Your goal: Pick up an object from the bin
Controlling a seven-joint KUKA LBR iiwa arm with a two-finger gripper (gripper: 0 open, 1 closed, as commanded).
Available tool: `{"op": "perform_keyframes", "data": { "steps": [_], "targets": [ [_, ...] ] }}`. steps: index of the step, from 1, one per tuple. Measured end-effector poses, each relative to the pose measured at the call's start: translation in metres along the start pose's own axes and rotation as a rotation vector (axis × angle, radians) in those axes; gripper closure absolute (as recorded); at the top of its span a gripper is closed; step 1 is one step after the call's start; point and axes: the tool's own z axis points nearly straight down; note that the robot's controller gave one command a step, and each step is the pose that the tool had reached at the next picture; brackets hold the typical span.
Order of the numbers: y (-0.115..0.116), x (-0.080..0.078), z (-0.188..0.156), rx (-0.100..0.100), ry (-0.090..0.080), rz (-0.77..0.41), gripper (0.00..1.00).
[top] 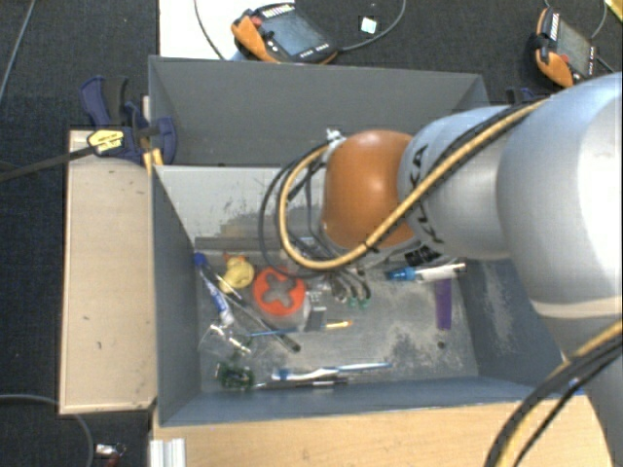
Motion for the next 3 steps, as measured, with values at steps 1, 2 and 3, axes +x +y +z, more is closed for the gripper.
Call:
{"op": "perform_keyframes", "data": {
  "steps": [1,2,3],
  "targets": [
    [0.043,-0.016,-0.072,-0.001,-0.018,-0.014,0.00],
    [0.058,-0.028,-0.009,-0.001,0.000,-0.076,0.00],
    [0.067,-0.019,0.020,-0.004,-0.020,0.153,0.00]
  ]
}}
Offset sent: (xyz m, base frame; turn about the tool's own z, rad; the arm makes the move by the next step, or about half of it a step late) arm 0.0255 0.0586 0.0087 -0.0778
